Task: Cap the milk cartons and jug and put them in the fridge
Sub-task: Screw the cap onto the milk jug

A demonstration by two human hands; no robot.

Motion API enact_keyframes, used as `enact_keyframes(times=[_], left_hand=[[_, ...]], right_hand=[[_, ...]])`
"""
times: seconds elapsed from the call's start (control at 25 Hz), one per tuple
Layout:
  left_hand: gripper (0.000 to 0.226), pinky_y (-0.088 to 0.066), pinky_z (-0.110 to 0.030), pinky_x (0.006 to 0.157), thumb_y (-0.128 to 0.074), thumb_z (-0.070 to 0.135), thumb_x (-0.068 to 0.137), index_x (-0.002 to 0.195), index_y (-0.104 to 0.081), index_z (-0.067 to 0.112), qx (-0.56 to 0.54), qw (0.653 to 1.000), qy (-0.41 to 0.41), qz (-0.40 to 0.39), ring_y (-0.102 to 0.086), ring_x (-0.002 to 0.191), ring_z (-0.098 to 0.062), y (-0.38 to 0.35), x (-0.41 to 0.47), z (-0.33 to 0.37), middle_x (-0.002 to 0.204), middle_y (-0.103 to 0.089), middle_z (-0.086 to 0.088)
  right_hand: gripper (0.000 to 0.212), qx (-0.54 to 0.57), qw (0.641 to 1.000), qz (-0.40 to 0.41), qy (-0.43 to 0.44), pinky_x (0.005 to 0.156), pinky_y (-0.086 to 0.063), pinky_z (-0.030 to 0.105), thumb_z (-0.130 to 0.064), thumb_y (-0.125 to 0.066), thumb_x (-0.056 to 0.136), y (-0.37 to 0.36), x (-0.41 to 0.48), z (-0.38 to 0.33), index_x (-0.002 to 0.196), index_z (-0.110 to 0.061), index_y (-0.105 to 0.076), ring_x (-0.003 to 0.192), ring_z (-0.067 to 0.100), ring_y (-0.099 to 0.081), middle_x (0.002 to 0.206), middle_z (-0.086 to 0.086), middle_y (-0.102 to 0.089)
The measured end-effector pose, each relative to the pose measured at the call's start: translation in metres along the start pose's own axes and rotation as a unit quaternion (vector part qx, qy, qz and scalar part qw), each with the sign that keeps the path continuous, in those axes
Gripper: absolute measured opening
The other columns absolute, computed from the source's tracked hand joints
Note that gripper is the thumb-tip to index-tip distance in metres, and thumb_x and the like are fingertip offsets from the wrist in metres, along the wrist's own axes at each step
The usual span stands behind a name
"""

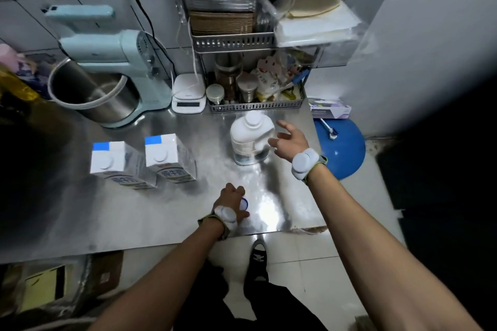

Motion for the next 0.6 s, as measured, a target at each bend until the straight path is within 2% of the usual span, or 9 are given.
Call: enact_keyframes(times=[0.12, 0.2, 0.28, 0.44, 0.6], left_hand=[[0.049, -0.046, -0.039, 0.096, -0.072, 0.023, 0.082, 0.125, -0.053, 0.009, -0.021, 0.999, 0.004, 0.028, -0.049, 0.115, -0.036, -0.002, 0.006, -0.002, 0.126, -0.043, -0.017], [0.046, -0.045, -0.035, 0.094, -0.071, 0.02, 0.082, 0.122, -0.053, 0.006, -0.036, 0.999, -0.004, 0.04, -0.052, 0.11, -0.037, 0.004, 0.009, -0.003, 0.123, -0.045, -0.018], [0.04, -0.043, -0.032, 0.086, -0.069, 0.018, 0.082, 0.115, -0.053, 0.002, -0.069, 0.993, -0.001, 0.094, -0.055, 0.101, -0.038, 0.018, 0.011, -0.004, 0.117, -0.047, -0.018], [0.035, -0.04, -0.03, 0.082, -0.067, 0.017, 0.084, 0.111, -0.052, 0.001, -0.126, 0.97, 0.009, 0.208, -0.055, 0.1, -0.035, 0.064, 0.009, 0.007, 0.111, -0.054, -0.018], [0.041, -0.043, -0.031, 0.089, -0.062, 0.02, 0.088, 0.126, -0.051, 0.011, -0.141, 0.941, -0.028, 0.305, -0.056, 0.104, -0.031, 0.114, -0.004, 0.021, 0.114, -0.056, -0.014]], right_hand=[[0.049, -0.006, 0.999, -0.02, 0.032, 0.097, -0.054, 0.042, -0.012, -0.071, 0.083, -0.006, 0.006, -0.001, 0.129, -0.026, -0.062, 0.111, 0.024, -0.062, 0.121, 0.0, -0.062], [0.034, -0.012, 0.999, -0.01, 0.052, 0.086, -0.056, 0.036, -0.017, -0.071, 0.087, -0.007, 0.009, -0.002, 0.121, -0.021, -0.067, 0.098, 0.021, -0.065, 0.11, 0.001, -0.067], [0.027, -0.005, 0.998, -0.005, 0.062, 0.078, -0.054, 0.032, -0.021, -0.07, 0.09, -0.008, 0.01, -0.003, 0.116, -0.017, -0.069, 0.087, 0.018, -0.064, 0.102, 0.003, -0.068], [0.028, 0.007, 0.998, 0.008, 0.054, 0.084, -0.056, 0.034, -0.021, -0.071, 0.089, -0.008, 0.014, 0.001, 0.115, -0.012, -0.071, 0.083, 0.015, -0.064, 0.099, 0.003, -0.068], [0.03, 0.014, 0.999, 0.011, 0.041, 0.093, -0.057, 0.037, -0.025, -0.073, 0.087, -0.011, 0.018, -0.001, 0.115, -0.012, -0.073, 0.09, 0.018, -0.066, 0.1, 0.004, -0.071]])
Point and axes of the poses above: each hand's wrist, its own x-axis towards the middle knuckle, its own y-axis out of the back of the hand, z = x × y, the point moved 2 cm from there along x, towards the middle knuckle
